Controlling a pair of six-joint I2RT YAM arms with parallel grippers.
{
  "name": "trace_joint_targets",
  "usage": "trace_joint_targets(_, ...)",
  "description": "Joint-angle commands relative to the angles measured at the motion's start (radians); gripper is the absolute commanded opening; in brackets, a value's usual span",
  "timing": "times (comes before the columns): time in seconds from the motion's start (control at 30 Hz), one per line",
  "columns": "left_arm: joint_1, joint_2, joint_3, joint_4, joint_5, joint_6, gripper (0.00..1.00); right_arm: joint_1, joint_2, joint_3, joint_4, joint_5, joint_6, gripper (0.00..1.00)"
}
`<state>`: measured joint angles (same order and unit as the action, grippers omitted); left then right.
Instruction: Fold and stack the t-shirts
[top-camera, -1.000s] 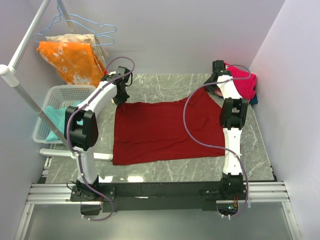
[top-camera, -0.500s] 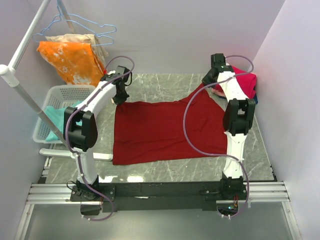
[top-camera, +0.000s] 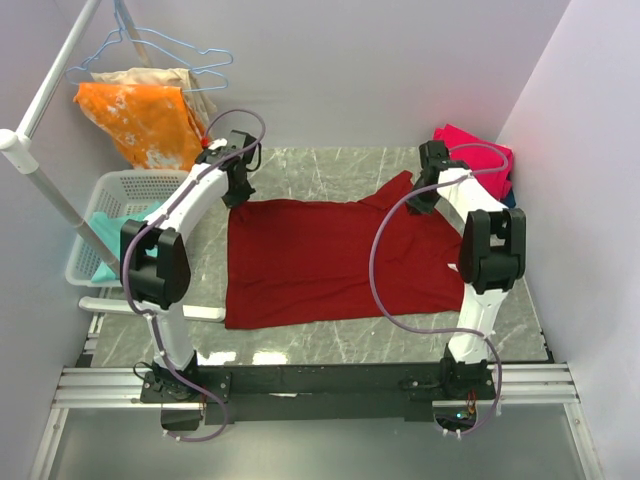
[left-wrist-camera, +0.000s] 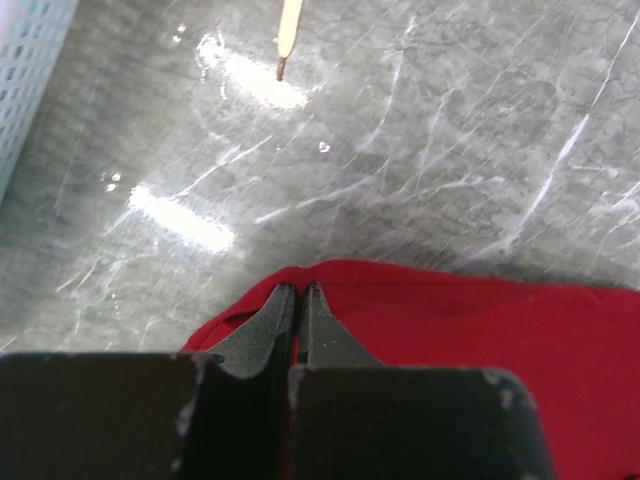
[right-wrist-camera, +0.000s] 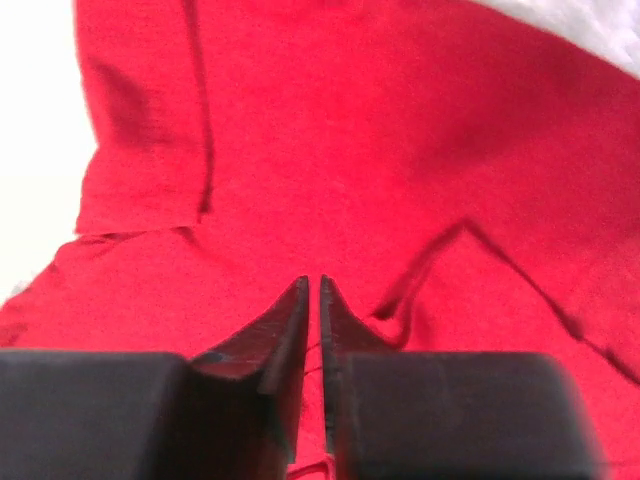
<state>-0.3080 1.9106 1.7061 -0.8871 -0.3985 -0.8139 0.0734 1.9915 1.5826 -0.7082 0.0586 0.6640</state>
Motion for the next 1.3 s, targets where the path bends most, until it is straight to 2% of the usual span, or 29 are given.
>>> trace_joint_targets(0.0,0.004,-0.081,-0.023,-0.006,-0.046,-0.022,0.01,0.023,0.027,0.072,0.072,-0.051,-0.018,0.24)
trace_joint_targets(0.1,0.004,-0.079,-0.029,-0.01,-0.051,-0.025,0.01,0.043,0.104,0.16,0.049,-0.055,-0.015,0.29)
trace_joint_targets(0.43,0.004,-0.067,-0.037,-0.015,-0.01,-0.024,0.01,0.057,0.273,0.362,0.029,-0.095,0.025,0.29)
trace_joint_targets(0.77,0.003,-0.081,-0.026,-0.024,0.021,-0.028,0.01,0.045,0.385,0.548,-0.022,-0.06,0.032,0.29)
trace_joint_targets(1.0,0.003,-0.123,-0.043,0.033,0.128,-0.034,0.04,0.02,0.394,0.548,0.042,-0.046,0.095,0.29)
trace_joint_targets(1.17,0.003,-0.143,-0.046,0.06,0.174,-0.045,0.08,0.016,0.435,0.617,0.007,-0.055,0.091,0.29)
trace_joint_targets(1.27,0.004,-0.15,-0.042,0.056,0.188,-0.048,0.11,0.016,0.429,0.597,0.018,-0.055,0.088,0.29)
